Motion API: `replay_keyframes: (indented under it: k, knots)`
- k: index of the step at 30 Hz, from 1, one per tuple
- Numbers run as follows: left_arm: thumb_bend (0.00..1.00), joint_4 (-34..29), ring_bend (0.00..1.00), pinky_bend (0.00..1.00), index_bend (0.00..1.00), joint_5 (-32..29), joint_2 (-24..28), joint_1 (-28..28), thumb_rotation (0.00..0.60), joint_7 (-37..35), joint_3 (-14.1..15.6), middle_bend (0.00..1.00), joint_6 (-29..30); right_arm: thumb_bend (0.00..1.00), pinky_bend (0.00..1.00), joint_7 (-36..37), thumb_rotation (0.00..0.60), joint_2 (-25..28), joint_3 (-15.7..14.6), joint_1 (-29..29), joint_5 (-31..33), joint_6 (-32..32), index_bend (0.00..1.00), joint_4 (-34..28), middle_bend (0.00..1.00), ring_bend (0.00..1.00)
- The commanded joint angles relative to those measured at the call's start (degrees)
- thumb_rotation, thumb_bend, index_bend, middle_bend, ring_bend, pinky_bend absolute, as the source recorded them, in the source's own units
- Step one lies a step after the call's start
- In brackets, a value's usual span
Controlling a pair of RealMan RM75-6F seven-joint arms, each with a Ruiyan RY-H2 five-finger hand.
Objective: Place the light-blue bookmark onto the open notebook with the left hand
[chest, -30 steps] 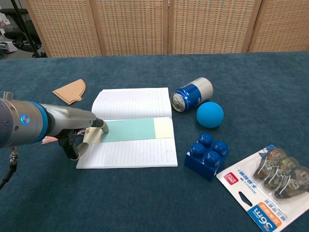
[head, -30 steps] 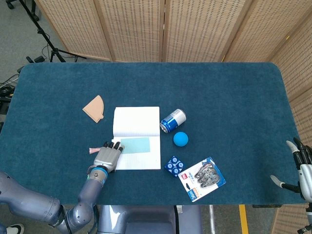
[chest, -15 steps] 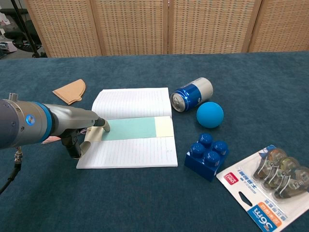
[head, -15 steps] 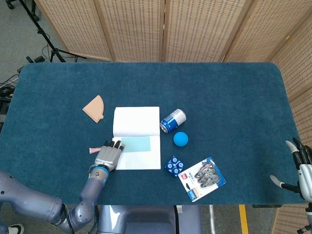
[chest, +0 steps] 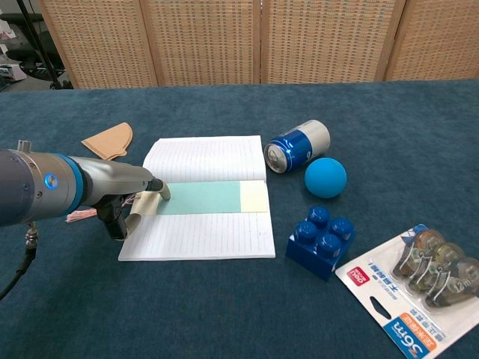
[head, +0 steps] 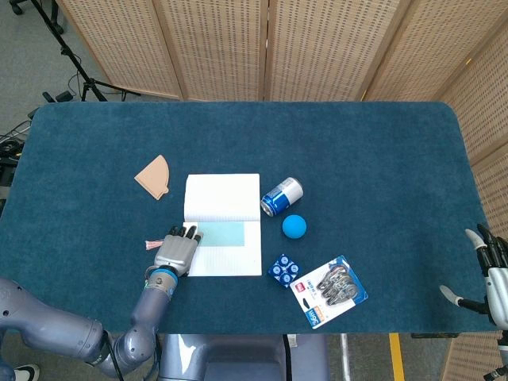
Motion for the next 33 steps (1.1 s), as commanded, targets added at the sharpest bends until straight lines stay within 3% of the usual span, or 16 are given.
replay_keyframes:
  k: [1, 9, 14, 19, 21, 25, 28, 33]
  knots:
    - [0.69, -0.2, 0.0, 0.0, 0.09, 0.3, 0.0, 0.0, 0.6, 0.0, 0.0, 0.0, 0.1, 0.05, 0.0, 0.0, 0.6, 0.0, 0.0, 0.0, 0.0, 0.0, 0.0, 0.0, 0.0, 0.0]
    - [0.68, -2.8, 0.0, 0.0, 0.09, 2.2, 1.7, 0.5, 0.6, -0.9, -0.6, 0.0, 0.9, 0.05, 0.0, -0.2, 0.6, -0.1, 0.0, 0.1, -0.1, -0.1, 0.0, 0.1, 0.0, 0.0]
    - [0.64, -7.6, 0.0, 0.0, 0.09, 5.5, 5.3, 1.9, 0.6, -4.6, -2.6, 0.0, 1.1, 0.05, 0.0, -0.2, 0.6, -0.1, 0.0, 0.1, 0.1, -0.1, 0.0, 0.2, 0.0, 0.0]
    - [0.47, -13.4, 0.0, 0.0, 0.09, 13.9, 10.7, 5.6, 0.6, -10.0, -2.4, 0.0, 2.9, 0.05, 0.0, -0.8, 0.6, -0.2, 0.1, 0.2, 0.6, -0.5, 0.0, 0.3, 0.0, 0.0]
    - [0.4, -14.8, 0.0, 0.0, 0.09, 18.1, 12.0, 7.3, 0.6, -11.4, -0.8, 0.0, 4.0, 0.05, 0.0, -1.1, 0.6, -0.3, 0.1, 0.2, 0.7, -0.6, 0.0, 0.3, 0.0, 0.0]
    - [0.29, -16.2, 0.0, 0.0, 0.08, 33.7, 14.8, 13.4, 0.6, -15.1, 5.9, 0.0, 8.8, 0.05, 0.0, -2.8, 0.6, -0.6, 0.2, 0.3, 1.1, -0.9, 0.0, 0.0, 0.0, 0.0]
    - [0.26, -14.7, 0.0, 0.0, 0.07, 46.9, 15.9, 19.1, 0.6, -18.9, 12.2, 0.0, 12.7, 0.05, 0.0, -4.7, 0.6, -1.1, 0.3, 0.4, 1.6, -1.1, 0.0, -0.3, 0.0, 0.0]
    - [0.26, -9.3, 0.0, 0.0, 0.07, 60.9, 16.7, 25.9, 0.6, -24.5, 18.1, 0.0, 16.0, 0.05, 0.0, -7.1, 0.6, -1.6, 0.5, 0.5, 2.5, -1.1, 0.0, -0.7, 0.0, 0.0]
